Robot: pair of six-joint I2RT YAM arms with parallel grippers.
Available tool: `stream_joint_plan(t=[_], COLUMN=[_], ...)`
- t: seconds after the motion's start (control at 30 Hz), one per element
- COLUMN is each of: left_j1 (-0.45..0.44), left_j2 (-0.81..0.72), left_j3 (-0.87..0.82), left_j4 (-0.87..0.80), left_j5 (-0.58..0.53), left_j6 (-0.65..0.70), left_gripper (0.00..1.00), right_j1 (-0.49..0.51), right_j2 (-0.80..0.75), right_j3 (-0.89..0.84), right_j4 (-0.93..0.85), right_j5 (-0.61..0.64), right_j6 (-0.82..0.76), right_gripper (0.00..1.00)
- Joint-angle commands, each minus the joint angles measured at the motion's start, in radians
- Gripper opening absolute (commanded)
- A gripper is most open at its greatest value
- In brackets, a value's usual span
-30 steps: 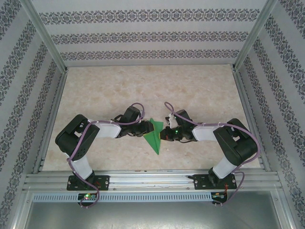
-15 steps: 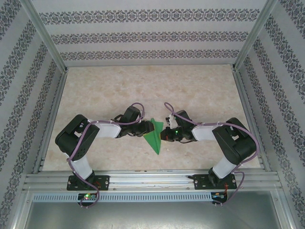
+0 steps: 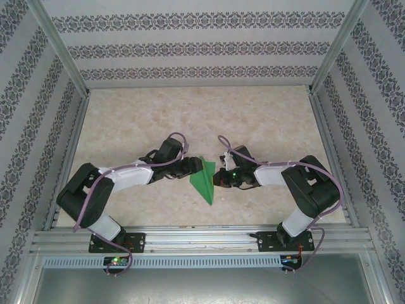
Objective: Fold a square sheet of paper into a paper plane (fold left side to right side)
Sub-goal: Fourth fold the wing at the center of the table.
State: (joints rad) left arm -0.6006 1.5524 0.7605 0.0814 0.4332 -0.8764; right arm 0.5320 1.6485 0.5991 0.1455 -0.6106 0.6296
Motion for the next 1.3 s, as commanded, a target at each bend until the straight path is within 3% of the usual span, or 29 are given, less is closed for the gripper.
stream_joint_plan(t=[0.0, 0.23, 0.67, 1.27], left_j1=[0.002, -0.010, -0.056, -0.041], left_j2=[-0.035, 0.091, 0.243, 0.264], left_j3=[0.033, 0.097, 0.191, 0.161], left_j4=[-0.093, -0.003, 0.055, -0.005], left_j5=[-0.024, 0.133, 0.202, 0.118], left_j6=[0.064, 0.045, 0.023, 0.056], left_gripper=[0.53, 0.33, 0.31, 0.31], right_j1=[-0.002, -0.001, 0.000, 0.000], right_j2=[0.053, 0.050, 0.051, 0.048], right_j3=[-0.002, 0.001, 0.005, 0.010], right_j4=[-0.049, -0.052, -0.065, -0.079], right_j5=[0.077, 0.075, 0.083, 0.083], right_j6=[-0.007, -0.004, -0.006, -0.014], right_gripper=[0.00, 0.00, 0.00, 0.10])
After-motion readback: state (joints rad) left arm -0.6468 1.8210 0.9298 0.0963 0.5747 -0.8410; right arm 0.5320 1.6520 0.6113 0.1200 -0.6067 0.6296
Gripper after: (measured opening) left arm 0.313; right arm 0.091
